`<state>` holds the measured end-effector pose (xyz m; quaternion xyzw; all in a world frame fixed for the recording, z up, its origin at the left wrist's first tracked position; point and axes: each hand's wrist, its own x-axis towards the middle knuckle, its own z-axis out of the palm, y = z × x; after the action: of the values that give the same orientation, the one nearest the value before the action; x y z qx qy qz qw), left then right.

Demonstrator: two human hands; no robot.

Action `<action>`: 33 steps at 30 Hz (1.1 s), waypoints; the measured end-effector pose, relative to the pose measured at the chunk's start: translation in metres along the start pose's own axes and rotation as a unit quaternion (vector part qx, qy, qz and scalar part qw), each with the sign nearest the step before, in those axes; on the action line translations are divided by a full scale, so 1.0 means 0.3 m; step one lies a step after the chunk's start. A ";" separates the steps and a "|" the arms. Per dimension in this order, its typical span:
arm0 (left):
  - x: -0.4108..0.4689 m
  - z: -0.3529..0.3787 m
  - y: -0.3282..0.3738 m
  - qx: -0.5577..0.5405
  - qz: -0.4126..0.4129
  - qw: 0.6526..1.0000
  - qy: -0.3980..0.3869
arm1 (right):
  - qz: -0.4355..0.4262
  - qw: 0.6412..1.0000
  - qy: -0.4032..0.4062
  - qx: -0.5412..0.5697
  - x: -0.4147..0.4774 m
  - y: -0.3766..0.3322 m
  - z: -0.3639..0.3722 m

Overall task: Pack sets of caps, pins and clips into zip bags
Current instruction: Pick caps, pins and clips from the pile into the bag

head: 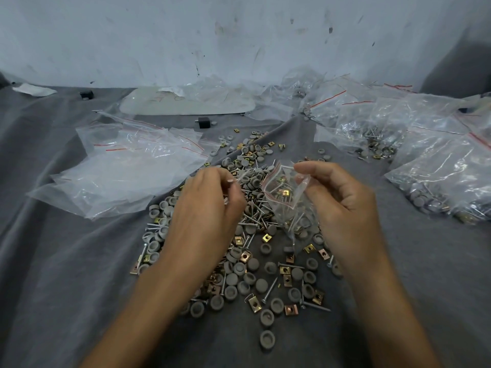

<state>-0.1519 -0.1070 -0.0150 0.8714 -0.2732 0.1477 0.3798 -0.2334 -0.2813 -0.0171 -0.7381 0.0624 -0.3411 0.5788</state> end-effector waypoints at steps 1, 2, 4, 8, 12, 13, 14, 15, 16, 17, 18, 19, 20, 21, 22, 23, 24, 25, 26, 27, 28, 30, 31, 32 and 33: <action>-0.001 -0.006 0.001 -0.020 -0.007 1.000 0.007 | 0.000 1.000 0.000 0.000 0.000 0.000 0.001; -0.005 -0.010 0.005 -0.036 -0.013 0.999 0.009 | -0.001 1.000 -0.001 0.000 0.000 0.001 0.001; -0.013 -0.012 0.022 -0.059 -0.014 0.998 0.000 | 0.000 1.000 -0.005 -0.003 -0.002 0.002 0.003; -0.023 -0.008 0.052 -0.091 0.004 0.995 -0.033 | -0.001 1.000 -0.011 -0.005 -0.006 -0.006 0.010; -0.035 -0.003 0.052 -0.092 0.020 0.994 -0.058 | -0.012 1.000 -0.019 -0.005 -0.007 -0.019 0.017; -0.036 -0.001 0.050 -0.088 0.024 0.994 -0.058 | -0.014 1.000 -0.020 -0.004 -0.007 -0.021 0.018; -0.036 0.000 0.049 -0.086 0.028 0.994 -0.055 | -0.016 1.000 -0.020 -0.003 -0.006 -0.021 0.019; -0.035 0.002 0.048 -0.089 0.031 0.994 -0.052 | -0.017 1.000 -0.019 -0.002 -0.005 -0.021 0.020; -0.034 0.003 0.049 -0.095 0.032 0.994 -0.050 | -0.018 1.000 -0.019 -0.002 -0.005 -0.021 0.020; -0.033 0.004 0.050 -0.100 0.033 0.993 -0.048 | -0.018 1.000 -0.019 -0.004 -0.006 -0.021 0.021; -0.033 0.005 0.051 -0.102 0.036 0.993 -0.044 | -0.018 1.000 -0.020 -0.006 -0.006 -0.021 0.021; -0.034 0.005 0.051 -0.101 0.041 0.993 -0.038 | -0.018 1.000 -0.021 -0.009 -0.007 -0.020 0.022; -0.035 0.004 0.051 -0.098 0.045 0.994 -0.034 | -0.016 1.000 -0.022 -0.011 -0.008 -0.020 0.022; -0.035 0.004 0.051 -0.096 0.048 0.994 -0.031 | -0.015 1.000 -0.022 -0.012 -0.008 -0.019 0.022; -0.035 0.004 0.051 -0.094 0.049 0.994 -0.030 | -0.014 1.000 -0.023 -0.014 -0.008 -0.019 0.023; -0.036 0.004 0.050 -0.092 0.050 0.994 -0.029 | -0.014 0.999 -0.024 -0.014 -0.008 -0.020 0.023; -0.036 0.005 0.050 -0.090 0.054 0.994 -0.026 | -0.015 0.999 -0.026 -0.015 -0.007 -0.021 0.024; -0.037 0.004 0.050 -0.088 0.058 0.994 -0.023 | -0.014 0.999 -0.026 -0.014 -0.008 -0.022 0.024; -0.037 0.003 0.049 -0.089 0.061 0.994 -0.020 | -0.014 0.999 -0.027 -0.014 -0.007 -0.022 0.024; -0.037 0.003 0.049 -0.092 0.063 0.994 -0.020 | -0.014 0.999 -0.027 -0.017 -0.008 -0.021 0.025; -0.038 0.003 0.049 -0.096 0.064 0.993 -0.022 | -0.014 0.999 -0.028 -0.020 -0.008 -0.021 0.025; -0.038 0.003 0.050 -0.110 0.065 0.991 -0.025 | -0.012 0.999 -0.029 -0.023 -0.008 -0.021 0.027; -0.039 0.003 0.051 -0.119 0.065 0.990 -0.026 | -0.010 0.999 -0.030 -0.021 -0.009 -0.021 0.027; -0.040 0.003 0.051 -0.126 0.064 0.990 -0.023 | -0.009 0.999 -0.031 -0.019 -0.009 -0.022 0.026; -0.040 0.004 0.050 -0.133 0.063 0.989 -0.017 | -0.008 0.999 -0.033 -0.017 -0.010 -0.023 0.024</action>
<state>-0.1704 -0.1121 -0.0126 0.7963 -0.3510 0.1192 0.4780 -0.2335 -0.2718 -0.0129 -0.7593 0.0439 -0.3201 0.5650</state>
